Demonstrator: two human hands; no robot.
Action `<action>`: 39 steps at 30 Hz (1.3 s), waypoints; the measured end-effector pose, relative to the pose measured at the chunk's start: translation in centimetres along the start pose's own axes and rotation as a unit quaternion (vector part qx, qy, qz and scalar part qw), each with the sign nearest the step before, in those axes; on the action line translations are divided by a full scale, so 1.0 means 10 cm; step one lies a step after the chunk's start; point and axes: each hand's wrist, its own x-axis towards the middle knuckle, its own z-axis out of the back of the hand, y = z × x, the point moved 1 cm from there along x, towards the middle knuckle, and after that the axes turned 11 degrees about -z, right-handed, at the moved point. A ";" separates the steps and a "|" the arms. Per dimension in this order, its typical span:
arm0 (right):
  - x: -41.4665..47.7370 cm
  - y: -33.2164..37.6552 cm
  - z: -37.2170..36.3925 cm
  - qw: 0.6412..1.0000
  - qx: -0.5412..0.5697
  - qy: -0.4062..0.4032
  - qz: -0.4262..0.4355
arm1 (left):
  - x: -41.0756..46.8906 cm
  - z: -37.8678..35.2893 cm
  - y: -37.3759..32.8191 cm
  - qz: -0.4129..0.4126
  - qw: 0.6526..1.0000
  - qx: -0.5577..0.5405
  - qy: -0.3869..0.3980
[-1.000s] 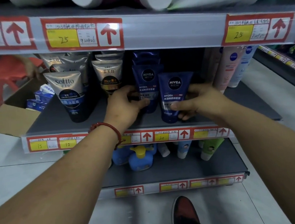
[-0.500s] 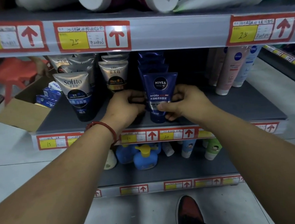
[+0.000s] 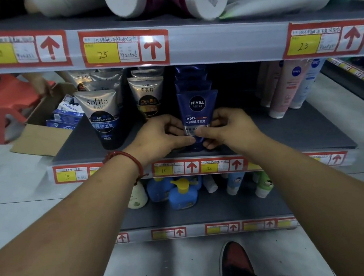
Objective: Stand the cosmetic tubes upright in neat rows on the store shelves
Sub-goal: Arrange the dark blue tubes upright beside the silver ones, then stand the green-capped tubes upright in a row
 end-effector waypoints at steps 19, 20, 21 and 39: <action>-0.86 0.21 0.12 0.913 -0.397 -0.050 0.083 | -0.84 0.21 -0.89 -0.079 0.907 0.411 0.053; -0.96 0.27 0.14 0.908 -0.406 -0.042 0.093 | -0.90 0.22 -1.00 -0.084 0.902 0.419 0.060; -1.06 0.34 0.18 0.905 -0.412 -0.036 0.104 | -0.96 0.23 -1.12 -0.090 0.898 0.426 0.064; -2.09 1.59 1.28 0.907 -0.341 -0.131 0.209 | -1.21 0.45 -2.94 -0.172 0.862 0.476 -0.018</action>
